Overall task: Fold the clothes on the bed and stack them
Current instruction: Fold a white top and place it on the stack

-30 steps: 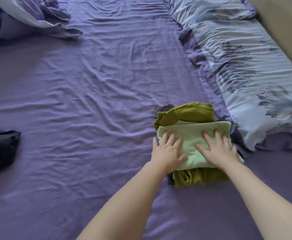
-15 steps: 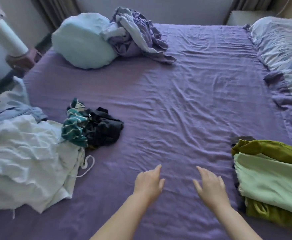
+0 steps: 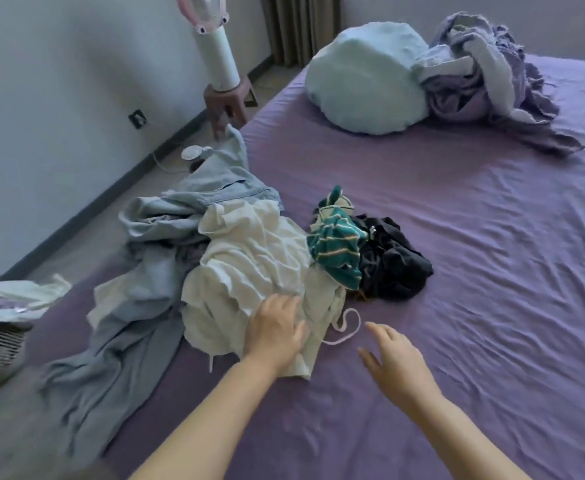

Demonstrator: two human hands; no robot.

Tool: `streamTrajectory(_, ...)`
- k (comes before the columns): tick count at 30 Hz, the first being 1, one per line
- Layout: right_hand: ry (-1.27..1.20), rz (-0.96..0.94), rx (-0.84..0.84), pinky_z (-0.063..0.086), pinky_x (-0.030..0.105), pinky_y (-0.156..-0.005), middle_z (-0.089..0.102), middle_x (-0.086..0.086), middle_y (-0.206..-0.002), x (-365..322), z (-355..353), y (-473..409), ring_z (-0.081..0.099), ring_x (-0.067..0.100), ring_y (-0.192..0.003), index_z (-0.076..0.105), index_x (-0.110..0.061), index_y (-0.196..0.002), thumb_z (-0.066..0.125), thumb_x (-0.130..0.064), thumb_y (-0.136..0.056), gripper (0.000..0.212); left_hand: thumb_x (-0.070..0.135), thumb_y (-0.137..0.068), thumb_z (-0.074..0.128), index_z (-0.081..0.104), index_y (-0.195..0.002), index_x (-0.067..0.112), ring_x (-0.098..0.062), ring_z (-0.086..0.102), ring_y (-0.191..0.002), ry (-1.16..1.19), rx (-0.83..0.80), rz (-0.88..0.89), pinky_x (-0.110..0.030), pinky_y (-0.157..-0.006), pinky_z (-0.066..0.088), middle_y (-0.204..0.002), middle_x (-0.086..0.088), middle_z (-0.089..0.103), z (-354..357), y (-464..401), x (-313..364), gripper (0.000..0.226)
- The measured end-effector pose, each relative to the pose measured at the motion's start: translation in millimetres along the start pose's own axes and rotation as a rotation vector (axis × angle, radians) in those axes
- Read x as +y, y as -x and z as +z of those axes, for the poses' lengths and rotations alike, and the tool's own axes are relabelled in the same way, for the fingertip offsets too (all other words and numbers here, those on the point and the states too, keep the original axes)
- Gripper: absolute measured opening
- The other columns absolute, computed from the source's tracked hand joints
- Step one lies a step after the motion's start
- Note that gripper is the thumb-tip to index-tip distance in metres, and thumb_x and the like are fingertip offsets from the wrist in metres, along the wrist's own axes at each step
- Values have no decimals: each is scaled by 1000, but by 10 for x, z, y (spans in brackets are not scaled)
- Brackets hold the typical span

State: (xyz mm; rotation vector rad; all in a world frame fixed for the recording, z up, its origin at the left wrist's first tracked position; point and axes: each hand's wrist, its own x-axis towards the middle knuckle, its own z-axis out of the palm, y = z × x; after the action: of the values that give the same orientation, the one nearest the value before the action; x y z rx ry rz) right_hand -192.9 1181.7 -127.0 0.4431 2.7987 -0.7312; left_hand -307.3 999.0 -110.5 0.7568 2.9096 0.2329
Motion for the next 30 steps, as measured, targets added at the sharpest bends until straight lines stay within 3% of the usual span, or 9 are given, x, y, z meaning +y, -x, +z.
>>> streamTrajectory(3,-117,-63,-5,37,30,-99,39,-3,-144,-524,122,-348,41,19,-126,36,-20,-143,48,-37,-97,51,22,-85,66,54,-131,23,-35,28,-139,-232,182,-17,-46,-113,25,-147,-13,38,-231,-150,-419,47)
streamTrajectory(6,-210,-119,1,32,29,-105,37,-1,-145,-931,228,-603,37,18,-131,35,-18,-144,50,-36,-96,53,19,-95,48,24,-148,32,-33,4,-145,-296,99,-111,-50,-117,5,-159,-11,3,-383,-288,-810,59)
streamTrajectory(9,-343,-151,40,30,25,-103,41,-1,-143,-1212,257,-730,38,16,-131,38,-19,-142,53,-33,-95,51,20,-100,41,47,-138,19,-27,44,-125,13,-16,-128,-36,-101,39,-139,-9,45,-559,-381,-1092,39)
streamTrajectory(12,-534,-183,82,34,21,-102,49,-9,-136,-1419,140,-747,44,8,-126,45,-23,-137,61,-33,-91,50,22,-92,62,69,-109,11,-11,58,-96,368,13,-17,-19,-81,41,-104,-3,66,-819,-356,-1095,22)
streamTrajectory(14,-684,-240,80,35,12,-99,49,-27,-129,-1522,-49,-682,44,-5,-121,47,-36,-130,68,-35,-85,49,29,-85,70,73,-97,15,6,54,-76,558,80,33,-8,-68,37,-83,11,66,-1038,-345,-966,18)
streamTrajectory(16,-755,-283,84,33,4,-94,53,-36,-120,-1584,-288,-600,46,-13,-115,50,-46,-119,71,-33,-83,44,35,-83,71,72,-86,17,5,51,-63,686,95,83,-9,-62,37,-67,14,58,-1270,-362,-793,19)
streamTrajectory(20,-938,-126,227,50,34,-90,71,-13,-93,-1576,-968,-415,64,4,-90,69,-34,-91,69,-24,-86,11,48,-79,66,60,-71,9,-3,35,-53,933,36,152,-16,-53,31,-56,15,37,-1821,-417,-387,41)
streamTrajectory(23,-961,-103,328,53,40,-79,69,-10,-77,-1502,-1649,-148,62,9,-77,72,-34,-79,66,-18,-88,18,45,-81,66,60,-66,20,-8,34,-57,1046,25,215,-20,-52,29,-59,6,36,-2248,-394,-63,29)
streamTrajectory(30,-922,-176,499,43,5,-60,67,-23,-65,-1243,-3002,767,54,-10,-60,72,-25,-85,67,-14,-87,12,58,-76,65,62,-67,14,-3,40,-54,938,-77,468,-13,-49,32,-58,11,47,-3229,-141,806,45)
